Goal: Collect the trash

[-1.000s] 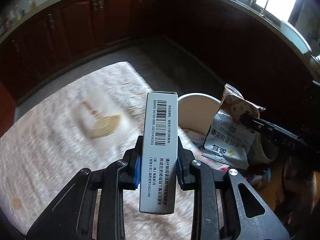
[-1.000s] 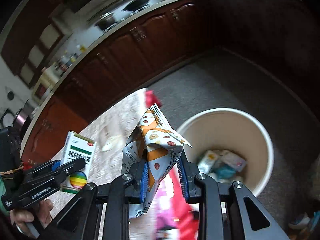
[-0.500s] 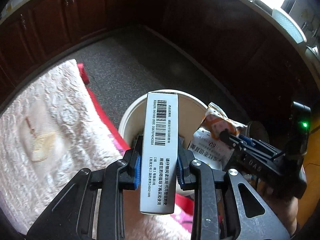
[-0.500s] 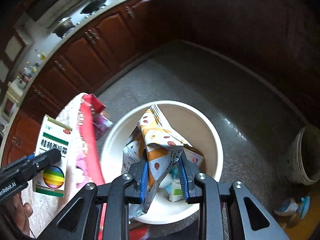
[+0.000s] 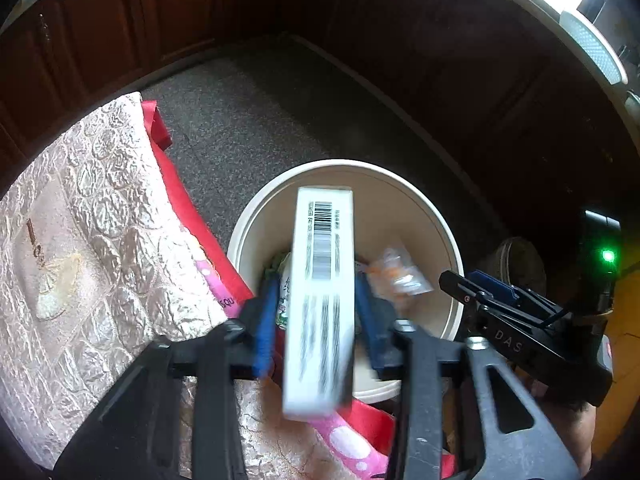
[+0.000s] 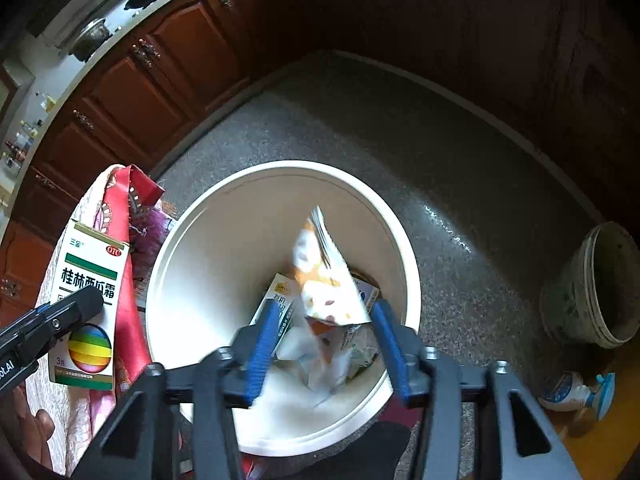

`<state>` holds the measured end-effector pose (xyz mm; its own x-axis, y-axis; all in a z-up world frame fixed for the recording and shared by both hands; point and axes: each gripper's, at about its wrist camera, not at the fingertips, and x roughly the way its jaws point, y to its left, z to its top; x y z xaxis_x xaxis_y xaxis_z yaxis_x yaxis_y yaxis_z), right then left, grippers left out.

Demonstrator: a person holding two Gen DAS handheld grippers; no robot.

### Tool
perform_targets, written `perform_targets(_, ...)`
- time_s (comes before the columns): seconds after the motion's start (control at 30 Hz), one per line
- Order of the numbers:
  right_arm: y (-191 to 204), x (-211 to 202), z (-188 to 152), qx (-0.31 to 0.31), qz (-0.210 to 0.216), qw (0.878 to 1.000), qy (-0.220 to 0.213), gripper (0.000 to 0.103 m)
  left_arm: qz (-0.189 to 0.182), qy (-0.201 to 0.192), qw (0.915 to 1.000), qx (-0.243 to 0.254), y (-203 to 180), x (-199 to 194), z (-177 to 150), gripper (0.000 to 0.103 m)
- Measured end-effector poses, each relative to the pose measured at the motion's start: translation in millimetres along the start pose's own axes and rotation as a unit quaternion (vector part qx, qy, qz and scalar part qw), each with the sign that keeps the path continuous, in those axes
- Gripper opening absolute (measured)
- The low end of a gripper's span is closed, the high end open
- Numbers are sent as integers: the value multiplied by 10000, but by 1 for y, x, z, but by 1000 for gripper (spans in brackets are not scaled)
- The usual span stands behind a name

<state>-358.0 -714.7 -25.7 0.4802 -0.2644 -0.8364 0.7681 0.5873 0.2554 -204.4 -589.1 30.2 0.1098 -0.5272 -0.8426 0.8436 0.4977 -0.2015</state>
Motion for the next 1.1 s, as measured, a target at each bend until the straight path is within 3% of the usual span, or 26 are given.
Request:
perform_targets(0.07, 1, -1, -1, 19, 4, 10000, -3, 48, -60, -17, 10000, -32, 0, 0, -1, 54)
perform_targets(0.33, 11, -12, -7, -64, -101, 9998, -176, 50, -2, -175, 9998, 14, 3, -13, -5, 60)
perform_targets(0.47, 18, -23, -12, -122, -225, 9990, -354, 60, 40, -319, 9995, -3, 5, -24, -11, 63)
perform_targets(0.57, 26, -37, -17, -199, -332, 9977, -559, 61, 135, -480, 9987, -41, 10, -36, -17, 63)
perform_targets(0.83, 53, -89, -31, -414, -417, 9906, -1239, 61, 296, -1149, 9929, -69, 12, -85, -37, 63)
perform_targets(1.1, 93, -167, -50, -690, -468, 9710, -2242, 76, 535, -2068, 9769, -108, 23, -170, -64, 63)
